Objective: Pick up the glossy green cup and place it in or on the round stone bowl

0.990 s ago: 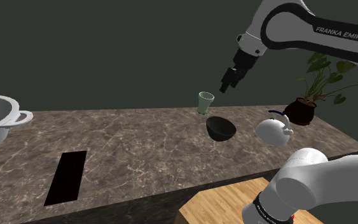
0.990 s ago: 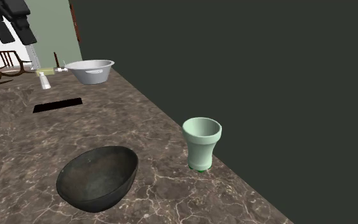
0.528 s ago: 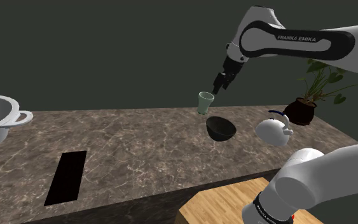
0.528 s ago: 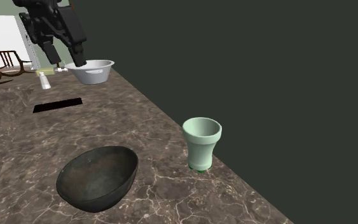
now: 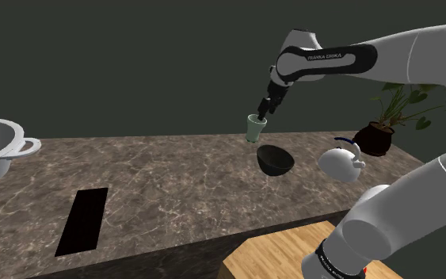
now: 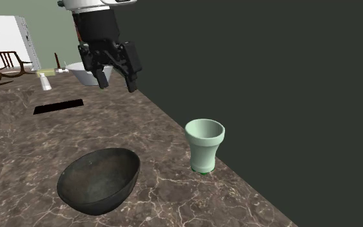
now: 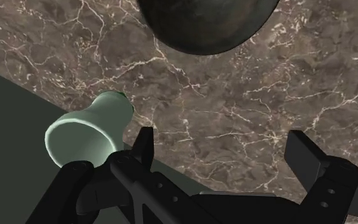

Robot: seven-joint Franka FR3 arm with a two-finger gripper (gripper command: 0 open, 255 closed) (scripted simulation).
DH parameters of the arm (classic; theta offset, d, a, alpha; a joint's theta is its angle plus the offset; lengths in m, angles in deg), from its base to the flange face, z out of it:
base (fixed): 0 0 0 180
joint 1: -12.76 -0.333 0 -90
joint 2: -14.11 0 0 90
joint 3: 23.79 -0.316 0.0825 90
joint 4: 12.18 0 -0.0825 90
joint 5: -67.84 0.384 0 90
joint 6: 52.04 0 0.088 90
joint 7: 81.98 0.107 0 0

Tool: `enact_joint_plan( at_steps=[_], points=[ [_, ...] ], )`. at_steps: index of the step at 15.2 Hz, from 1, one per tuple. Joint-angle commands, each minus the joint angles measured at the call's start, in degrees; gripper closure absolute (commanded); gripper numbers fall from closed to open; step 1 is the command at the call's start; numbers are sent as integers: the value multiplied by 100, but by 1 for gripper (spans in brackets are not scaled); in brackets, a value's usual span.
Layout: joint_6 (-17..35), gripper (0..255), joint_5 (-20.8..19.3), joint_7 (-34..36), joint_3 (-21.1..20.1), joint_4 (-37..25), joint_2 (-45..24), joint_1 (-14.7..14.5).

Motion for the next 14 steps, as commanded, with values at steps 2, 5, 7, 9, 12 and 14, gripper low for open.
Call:
enact_joint_plan(
  at_steps=[2, 5, 7, 9, 12, 14],
  points=[
    [244, 0, 56, -259, 148, -353, -631, 25],
    [449, 0, 157, -529, 273, -743, -1268, 73],
    [555, 0, 244, -711, 338, -1039, -1701, 119],
    [637, 0, 343, -890, 384, -1366, -2141, 180],
    [708, 0, 500, -1146, 422, -1919, -2813, 299],
    [720, 0, 600, -1302, 426, -2332, -3268, 396]
  ],
)
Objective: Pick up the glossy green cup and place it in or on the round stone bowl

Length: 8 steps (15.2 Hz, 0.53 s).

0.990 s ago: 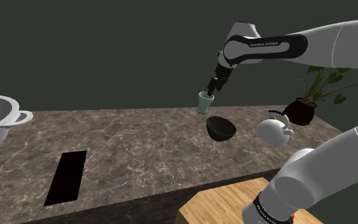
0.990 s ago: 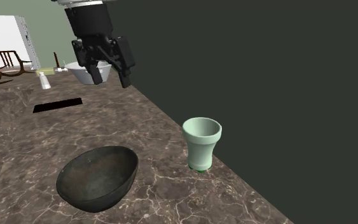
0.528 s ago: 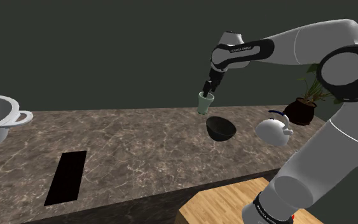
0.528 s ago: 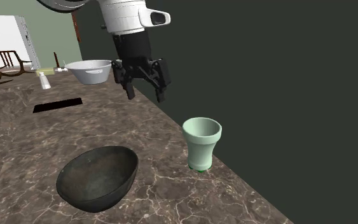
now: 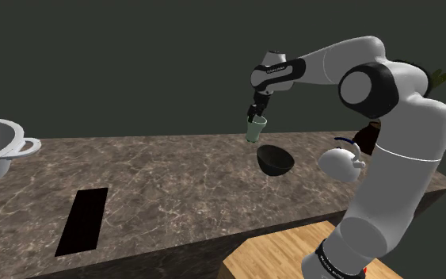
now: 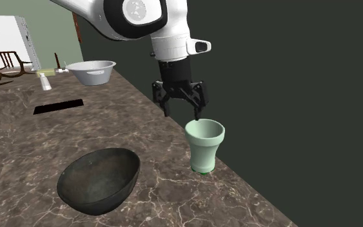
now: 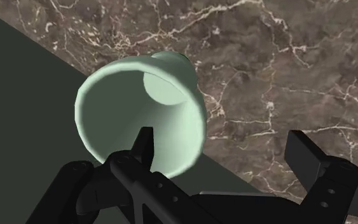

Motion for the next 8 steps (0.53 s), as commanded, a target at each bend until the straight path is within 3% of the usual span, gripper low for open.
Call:
enact_joint_plan(
  at_steps=[1, 8],
  points=[
    [33, 0, 77, -127, 3, -307, -361, 81],
    [459, 0, 167, -184, -28, -162, -649, 130]
  ],
)
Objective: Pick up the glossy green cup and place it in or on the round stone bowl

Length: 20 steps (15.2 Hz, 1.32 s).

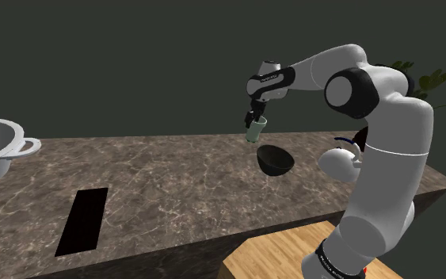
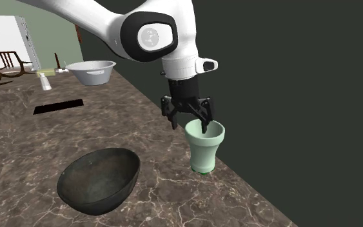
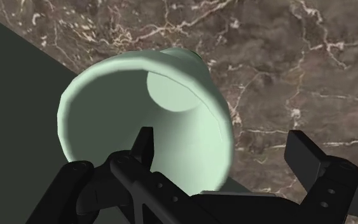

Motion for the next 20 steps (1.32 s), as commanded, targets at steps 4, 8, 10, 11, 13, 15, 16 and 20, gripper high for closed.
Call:
enact_joint_plan(
  at_steps=[4, 8, 10, 11, 13, 15, 16, 20],
  points=[
    [100, 0, 23, -16, -7, 26, -73, 14],
    [99, 0, 23, -16, -7, 26, -72, 14],
    [99, 255, 23, -16, -7, 26, -72, 14],
    [99, 255, 23, -16, -7, 26, -72, 14],
    [99, 255, 23, -16, -7, 27, -72, 14],
    [97, 255, 24, -17, -7, 21, -76, 15],
    [101, 255, 25, -18, -8, 23, -78, 16],
    [-31, 255, 2, -7, 2, -39, -6, 7]
  ],
)
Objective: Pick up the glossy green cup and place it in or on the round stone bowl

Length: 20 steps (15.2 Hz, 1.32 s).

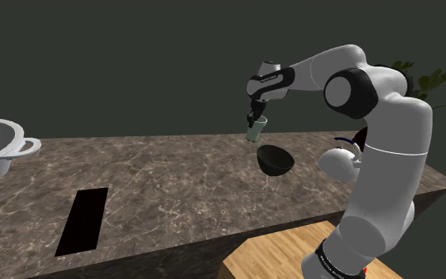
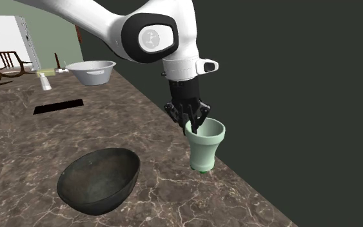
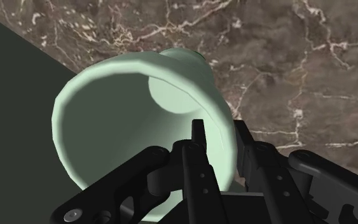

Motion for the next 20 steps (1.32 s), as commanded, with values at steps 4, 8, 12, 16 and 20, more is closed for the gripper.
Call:
enact_joint_plan(
  at_steps=[4, 8, 12, 16, 20],
  points=[
    [-319, 255, -46, 23, 19, -177, 145, -17],
    [-590, 255, -78, 33, 32, -348, 248, -25],
    [-868, 255, -103, 40, 43, -543, 333, -30],
    [-1151, 255, -123, 43, 51, -762, 400, -32],
    [-1441, 255, -137, 43, 58, -1006, 448, -30]
  ],
)
